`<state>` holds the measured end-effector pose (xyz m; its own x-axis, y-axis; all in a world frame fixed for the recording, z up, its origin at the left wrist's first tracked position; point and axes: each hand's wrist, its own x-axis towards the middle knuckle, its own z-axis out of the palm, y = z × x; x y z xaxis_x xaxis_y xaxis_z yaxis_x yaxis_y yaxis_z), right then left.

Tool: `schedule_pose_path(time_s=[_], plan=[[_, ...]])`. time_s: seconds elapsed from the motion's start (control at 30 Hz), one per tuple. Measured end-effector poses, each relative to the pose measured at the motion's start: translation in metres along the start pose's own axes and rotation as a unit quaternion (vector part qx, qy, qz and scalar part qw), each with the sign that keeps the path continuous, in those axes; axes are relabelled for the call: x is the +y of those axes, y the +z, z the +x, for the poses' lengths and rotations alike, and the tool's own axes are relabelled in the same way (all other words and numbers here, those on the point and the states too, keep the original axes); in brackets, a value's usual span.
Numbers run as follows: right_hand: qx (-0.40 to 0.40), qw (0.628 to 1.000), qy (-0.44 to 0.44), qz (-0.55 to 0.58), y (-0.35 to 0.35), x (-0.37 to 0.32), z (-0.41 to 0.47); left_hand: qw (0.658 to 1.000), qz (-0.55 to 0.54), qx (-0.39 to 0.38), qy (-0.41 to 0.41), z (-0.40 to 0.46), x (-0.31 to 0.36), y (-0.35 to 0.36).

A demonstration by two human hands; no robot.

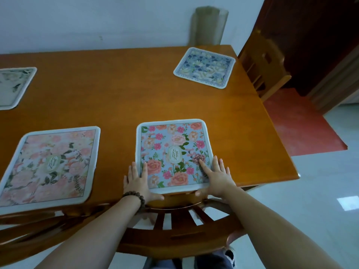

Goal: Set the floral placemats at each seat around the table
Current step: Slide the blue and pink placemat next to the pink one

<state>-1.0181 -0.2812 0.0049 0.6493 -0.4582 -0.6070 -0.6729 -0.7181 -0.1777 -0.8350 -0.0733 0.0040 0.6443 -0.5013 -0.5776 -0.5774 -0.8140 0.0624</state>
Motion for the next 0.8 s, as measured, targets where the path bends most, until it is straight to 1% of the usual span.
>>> schedule_pose_path(time_s=[0.1, 0.17, 0.23, 0.33, 0.43, 0.53, 0.67, 0.8], plan=[[0.027, 0.995, -0.002, 0.095, -0.010, 0.015, -0.002, 1.000, -0.013, 0.001, -0.025, -0.005, 0.008, -0.004], [0.053, 0.984, 0.022, 0.168, -0.017, 0.035, -0.006, 0.999, 0.006, 0.022, -0.040, -0.011, 0.023, -0.006], [0.069, 0.976, 0.046, 0.202, -0.025, 0.064, -0.013, 0.997, 0.016, 0.050, -0.048, -0.019, 0.047, -0.009], [0.083, 0.977, 0.062, 0.187, -0.036, 0.122, -0.030, 0.995, 0.002, 0.090, -0.049, -0.028, 0.100, -0.013], [0.108, 0.979, 0.030, 0.171, -0.047, 0.189, -0.053, 0.992, -0.012, 0.118, -0.040, -0.032, 0.166, -0.015], [0.135, 0.977, 0.012, 0.162, -0.058, 0.254, -0.073, 0.988, 0.005, 0.152, -0.031, -0.036, 0.242, -0.013], [0.155, 0.978, 0.020, 0.140, -0.077, 0.324, -0.087, 0.985, 0.000, 0.170, 0.018, -0.044, 0.341, -0.012], [0.189, 0.974, 0.024, 0.123, -0.102, 0.375, -0.090, 0.979, -0.003, 0.191, 0.068, -0.045, 0.421, -0.023]])
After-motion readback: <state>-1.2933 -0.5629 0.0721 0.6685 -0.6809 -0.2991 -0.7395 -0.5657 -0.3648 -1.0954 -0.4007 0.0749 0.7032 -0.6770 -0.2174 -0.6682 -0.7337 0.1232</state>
